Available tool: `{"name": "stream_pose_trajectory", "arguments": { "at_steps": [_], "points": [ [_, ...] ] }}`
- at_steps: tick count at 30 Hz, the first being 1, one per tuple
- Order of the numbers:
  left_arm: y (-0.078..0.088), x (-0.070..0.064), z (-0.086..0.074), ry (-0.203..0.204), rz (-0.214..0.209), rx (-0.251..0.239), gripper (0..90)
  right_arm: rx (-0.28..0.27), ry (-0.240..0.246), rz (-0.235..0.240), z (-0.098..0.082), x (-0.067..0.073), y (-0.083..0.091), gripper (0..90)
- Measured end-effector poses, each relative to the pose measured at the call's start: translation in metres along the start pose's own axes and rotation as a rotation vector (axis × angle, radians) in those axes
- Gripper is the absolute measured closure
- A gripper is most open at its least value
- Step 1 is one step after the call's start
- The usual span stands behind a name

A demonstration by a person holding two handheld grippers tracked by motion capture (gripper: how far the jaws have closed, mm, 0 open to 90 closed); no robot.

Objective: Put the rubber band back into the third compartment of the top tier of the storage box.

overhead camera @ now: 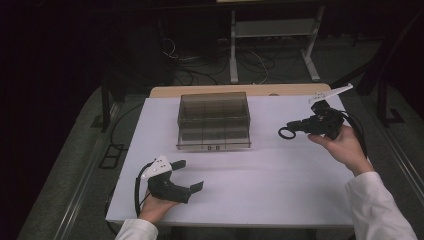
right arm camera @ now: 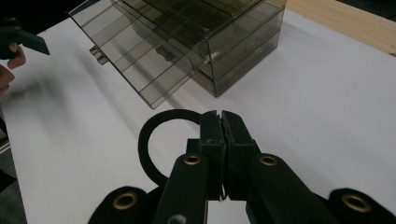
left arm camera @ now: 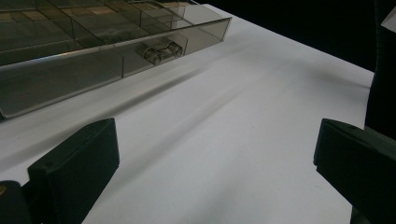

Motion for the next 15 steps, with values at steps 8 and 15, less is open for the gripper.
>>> {"name": "stream_pose_trajectory", "arguments": {
  "at_steps": [8,15],
  "points": [
    [0.0,0.0,0.0,-0.001,-0.002,0.0,0.0,-0.009,0.014,0.013,0.013,0.004,-0.006,87.1],
    [0.0,0.0,0.0,0.001,-0.002,-0.002,0.0,-0.013,0.034,0.022,0.023,0.009,-0.011,87.1]
  ]
}}
Point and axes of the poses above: each handheld gripper's, and its own axes: y roughly backward along the jaws, z roughly out of its top, x roughly to its left, the point moved 2 cm from there along -y, roughly forward along the jaws, and after that the axes turned 7 degrees about y, right-handed, at the moved point
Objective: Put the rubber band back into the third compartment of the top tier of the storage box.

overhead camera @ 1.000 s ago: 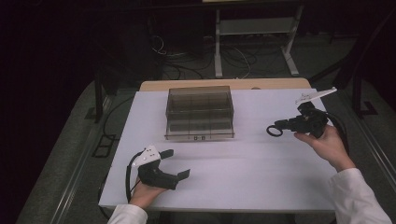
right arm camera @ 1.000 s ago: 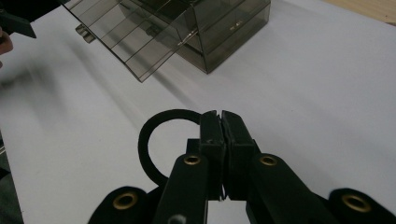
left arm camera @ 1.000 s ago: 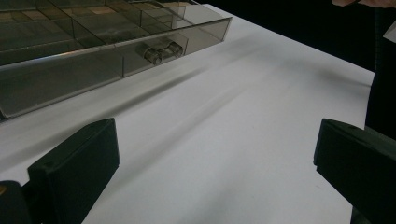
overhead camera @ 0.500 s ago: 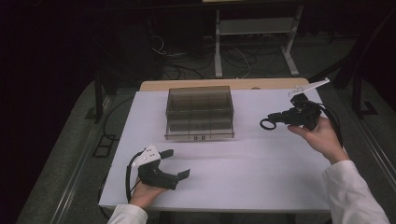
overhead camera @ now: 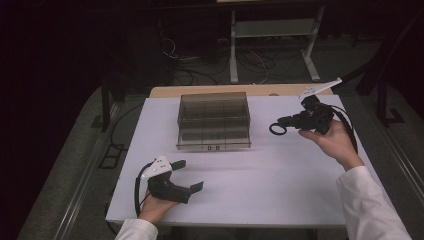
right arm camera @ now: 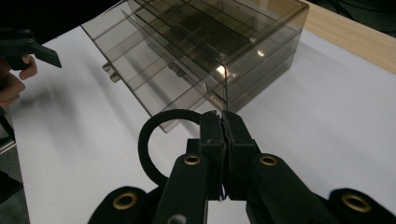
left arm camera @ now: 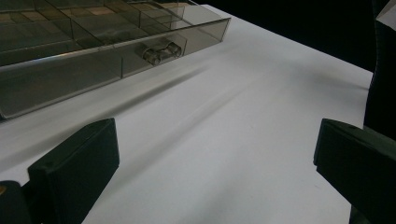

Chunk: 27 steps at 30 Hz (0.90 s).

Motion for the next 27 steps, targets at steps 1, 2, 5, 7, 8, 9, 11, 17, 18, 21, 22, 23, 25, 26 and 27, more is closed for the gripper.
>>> {"name": "stream_pose_trajectory", "arguments": {
  "at_steps": [1,2,5,7,8,9,11,17,18,21,22,23,25,26,27],
  "points": [
    [0.0,0.0,0.0,0.0,0.0,-0.001,0.0,0.002,0.002,0.002,0.001,0.001,-0.001,87.1],
    [0.0,0.0,0.0,0.0,0.0,-0.002,0.0,0.002,0.003,0.003,0.002,0.001,-0.002,87.1],
    [0.0,0.0,0.0,-0.001,-0.001,-0.003,0.0,0.003,0.008,0.007,0.005,0.003,-0.005,87.1],
    [0.001,0.0,0.0,0.0,-0.001,-0.004,0.0,0.005,0.012,0.01,0.007,0.004,-0.008,87.1],
    [0.001,0.0,0.0,0.001,-0.002,-0.005,0.0,0.005,0.014,0.011,0.008,0.004,-0.009,87.1],
    [0.001,0.0,0.0,0.001,-0.003,-0.005,0.0,0.006,0.017,0.013,0.01,0.005,-0.01,87.1],
    [0.001,0.0,0.0,0.002,-0.003,-0.005,0.0,0.007,0.022,0.015,0.012,0.006,-0.012,87.1],
    [0.001,0.0,0.0,0.0,-0.003,-0.006,0.0,0.01,0.035,0.025,0.02,0.01,-0.018,87.1],
    [0.001,0.0,0.0,-0.001,-0.004,-0.006,0.0,0.01,0.039,0.026,0.021,0.01,-0.019,87.1],
    [0.001,0.0,0.0,0.0,-0.005,-0.006,0.0,0.013,0.042,0.033,0.023,0.012,-0.023,87.1],
    [0.001,0.0,0.0,0.0,-0.006,-0.007,0.0,0.013,0.04,0.035,0.023,0.013,-0.024,87.1],
    [0.001,0.0,0.0,0.0,-0.007,-0.007,0.0,0.014,0.042,0.038,0.024,0.013,-0.026,87.1],
    [0.001,0.0,0.0,0.0,-0.008,-0.006,0.0,0.017,0.044,0.042,0.025,0.014,-0.029,87.1],
    [0.001,0.0,0.0,0.0,-0.007,-0.007,0.0,0.017,0.045,0.043,0.026,0.014,-0.03,87.1],
    [0.001,0.0,0.0,0.001,-0.008,-0.008,0.0,0.017,0.046,0.047,0.027,0.015,-0.032,87.1]
  ]
}}
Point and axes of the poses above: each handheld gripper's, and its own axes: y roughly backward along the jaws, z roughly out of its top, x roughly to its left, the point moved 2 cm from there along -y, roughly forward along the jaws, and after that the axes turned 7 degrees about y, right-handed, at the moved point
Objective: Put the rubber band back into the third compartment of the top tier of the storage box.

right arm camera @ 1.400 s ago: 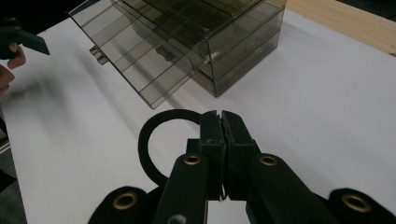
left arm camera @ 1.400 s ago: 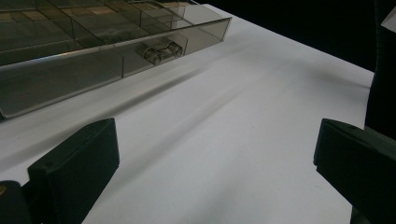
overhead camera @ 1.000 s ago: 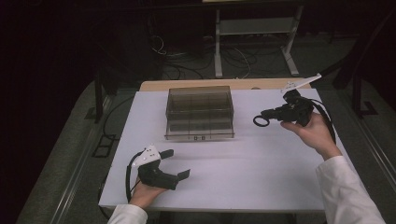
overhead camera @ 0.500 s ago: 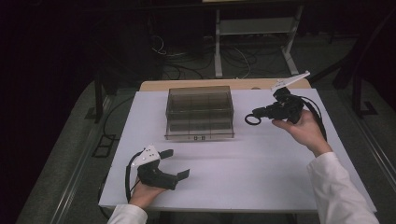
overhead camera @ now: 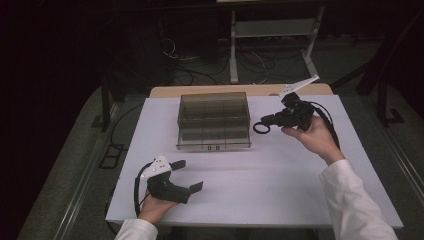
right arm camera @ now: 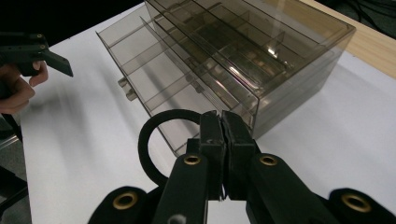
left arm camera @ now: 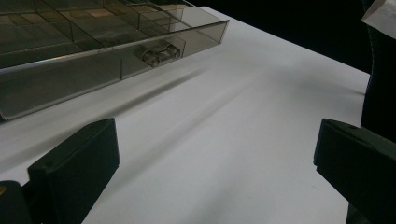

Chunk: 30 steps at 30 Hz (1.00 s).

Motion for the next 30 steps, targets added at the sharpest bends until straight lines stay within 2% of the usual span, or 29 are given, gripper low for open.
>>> {"name": "stream_pose_trajectory", "arguments": {
  "at_steps": [16,30],
  "points": [
    [0.001,0.0,0.0,-0.002,-0.005,0.0,0.0,0.016,0.031,0.035,0.013,0.011,-0.027,87.1],
    [0.001,0.0,0.0,-0.004,-0.006,-0.001,0.0,0.019,0.044,0.047,0.015,0.014,-0.044,86.8]
  ]
}}
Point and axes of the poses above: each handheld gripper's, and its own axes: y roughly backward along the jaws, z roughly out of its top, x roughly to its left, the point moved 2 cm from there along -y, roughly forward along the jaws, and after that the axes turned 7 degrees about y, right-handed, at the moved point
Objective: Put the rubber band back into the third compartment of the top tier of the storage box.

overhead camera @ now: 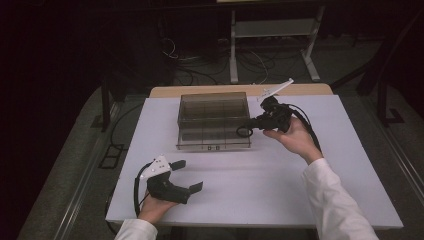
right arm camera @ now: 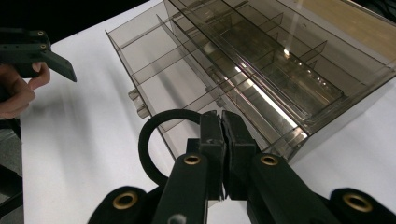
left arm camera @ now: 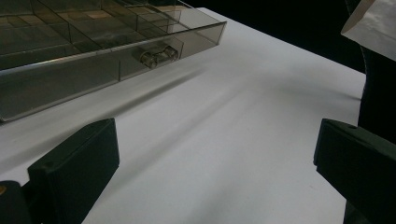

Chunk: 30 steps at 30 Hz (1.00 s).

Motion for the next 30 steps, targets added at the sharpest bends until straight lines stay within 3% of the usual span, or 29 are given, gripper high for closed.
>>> {"name": "stream_pose_trajectory", "arguments": {
  "at_steps": [14,30],
  "points": [
    [0.0,0.0,0.0,-0.001,-0.001,-0.001,0.0,0.0,-0.004,0.008,0.0,-0.004,-0.016,86.9],
    [0.0,0.0,0.0,-0.001,-0.003,0.0,0.0,0.016,-0.004,-0.015,-0.002,-0.01,-0.036,86.9]
  ]
}}
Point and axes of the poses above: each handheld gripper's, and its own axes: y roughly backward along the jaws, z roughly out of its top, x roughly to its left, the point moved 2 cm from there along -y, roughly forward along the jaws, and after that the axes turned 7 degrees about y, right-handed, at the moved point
